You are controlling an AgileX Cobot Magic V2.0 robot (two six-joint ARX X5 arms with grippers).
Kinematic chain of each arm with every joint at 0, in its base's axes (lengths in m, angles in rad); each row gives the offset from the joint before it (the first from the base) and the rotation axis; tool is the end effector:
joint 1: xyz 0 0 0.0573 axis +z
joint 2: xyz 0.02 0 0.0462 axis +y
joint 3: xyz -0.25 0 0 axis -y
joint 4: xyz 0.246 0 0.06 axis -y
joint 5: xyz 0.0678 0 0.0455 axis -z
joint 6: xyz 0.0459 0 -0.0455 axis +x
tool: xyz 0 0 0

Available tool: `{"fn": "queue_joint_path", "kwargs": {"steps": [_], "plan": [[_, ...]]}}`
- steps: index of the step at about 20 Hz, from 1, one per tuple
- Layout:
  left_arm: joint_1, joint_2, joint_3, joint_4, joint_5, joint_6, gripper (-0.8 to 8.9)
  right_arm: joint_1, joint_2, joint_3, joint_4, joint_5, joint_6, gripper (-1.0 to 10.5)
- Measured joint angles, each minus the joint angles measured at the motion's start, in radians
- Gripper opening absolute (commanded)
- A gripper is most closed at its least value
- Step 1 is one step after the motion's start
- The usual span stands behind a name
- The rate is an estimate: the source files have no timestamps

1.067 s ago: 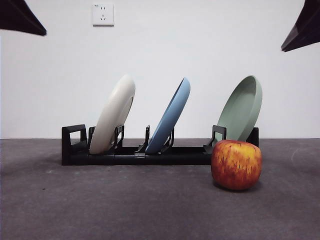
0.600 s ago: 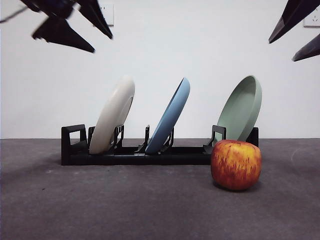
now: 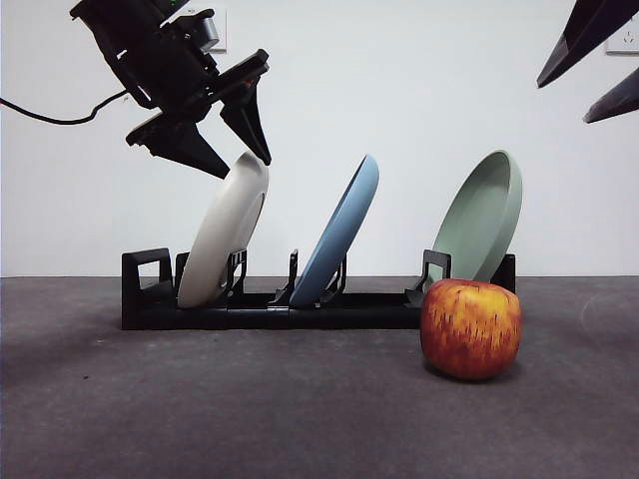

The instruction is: Take the yellow plate from the plate rack,put the plate on the table,take the apple from the table,put the apple in the plate

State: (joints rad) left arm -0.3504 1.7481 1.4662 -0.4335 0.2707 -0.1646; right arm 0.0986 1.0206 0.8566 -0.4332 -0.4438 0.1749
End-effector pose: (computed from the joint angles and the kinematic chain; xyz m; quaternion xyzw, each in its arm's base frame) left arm 0.3730 -0.1494 0.2653 -0.0594 0.3722 -0.2565 0.8900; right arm 0.2291 0.0425 0.2742 0.1308 0.3111 0.2297 0.9129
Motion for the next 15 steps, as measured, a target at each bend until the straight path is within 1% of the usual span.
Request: {"fn": "queue_joint_path", "kwargs": {"steps": [1, 6, 8, 10, 12, 15], "plan": [[0.000, 0.000, 0.000, 0.006, 0.000, 0.000, -0.15, 0.000, 0.000, 0.000, 0.000, 0.000, 0.000, 2.8], [-0.009, -0.002, 0.001, 0.010, 0.020, 0.008, -0.08, 0.000, 0.000, 0.000, 0.000, 0.002, 0.000, 2.8], [-0.011, -0.002, 0.011, -0.022, 0.020, 0.011, -0.08, 0.000, 0.000, 0.000, 0.000, 0.002, 0.000, 2.8], [-0.011, -0.007, 0.050, -0.082, 0.020, 0.014, -0.08, 0.000, 0.000, 0.000, 0.000, 0.002, 0.000, 2.8], [-0.014, -0.032, 0.106, -0.185, 0.020, 0.021, -0.08, 0.000, 0.000, 0.000, 0.000, 0.002, 0.000, 2.8], [-0.037, -0.079, 0.257, -0.367, 0.018, 0.083, -0.08, 0.000, 0.000, 0.000, 0.000, 0.002, 0.000, 2.8]]}}
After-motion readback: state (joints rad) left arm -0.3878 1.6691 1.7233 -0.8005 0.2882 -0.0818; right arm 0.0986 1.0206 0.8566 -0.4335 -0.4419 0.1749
